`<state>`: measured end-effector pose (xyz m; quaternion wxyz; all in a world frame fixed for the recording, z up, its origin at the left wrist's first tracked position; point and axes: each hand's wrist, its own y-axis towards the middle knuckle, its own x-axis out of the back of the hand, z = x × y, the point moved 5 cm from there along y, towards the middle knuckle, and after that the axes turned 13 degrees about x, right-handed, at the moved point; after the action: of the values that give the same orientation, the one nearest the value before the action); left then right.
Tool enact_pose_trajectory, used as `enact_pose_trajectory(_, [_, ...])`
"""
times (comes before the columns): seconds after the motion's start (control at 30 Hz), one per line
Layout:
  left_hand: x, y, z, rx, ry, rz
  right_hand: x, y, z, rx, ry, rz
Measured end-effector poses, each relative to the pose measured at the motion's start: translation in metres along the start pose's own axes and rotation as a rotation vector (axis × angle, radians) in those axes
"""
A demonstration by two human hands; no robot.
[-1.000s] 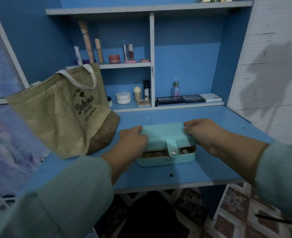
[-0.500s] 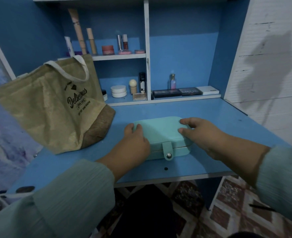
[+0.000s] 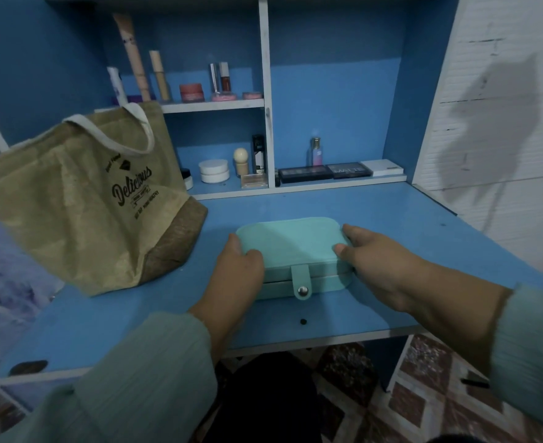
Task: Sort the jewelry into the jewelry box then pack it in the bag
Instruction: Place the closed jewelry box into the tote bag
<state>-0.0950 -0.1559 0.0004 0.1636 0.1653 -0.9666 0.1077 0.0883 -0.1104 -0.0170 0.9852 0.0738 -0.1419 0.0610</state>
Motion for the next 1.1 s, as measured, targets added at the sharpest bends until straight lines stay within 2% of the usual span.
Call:
enact_pose_trajectory(0.27, [-0.016,0.029,-0.010,-0.022,0.046,0.075,0.007,0.022,-0.005,0.030,-0.024,-0.027])
enact_pose_trajectory(0.37, [-0.018,0.039,-0.007,-0.074,0.180,0.067,0.009,0.026,-0.003,0.052,-0.090,0.009])
enact_pose_trajectory(0.53, [-0.020,0.044,0.001,-0.244,0.426,0.028,0.005,0.019,-0.004,0.166,-0.358,0.146])
enact_pose_trajectory(0.83, [-0.016,0.044,-0.001,-0.369,0.627,-0.036,-0.005,0.017,-0.009,0.315,-0.458,0.129])
enact_pose_trajectory(0.97, [-0.019,0.046,-0.005,-0.504,0.754,-0.024,-0.002,0.017,-0.003,0.495,-0.703,0.140])
enact_pose_trajectory(1.1, [-0.019,0.049,-0.007,-0.528,0.771,0.012,-0.004,0.019,0.002,0.662,-0.879,0.258])
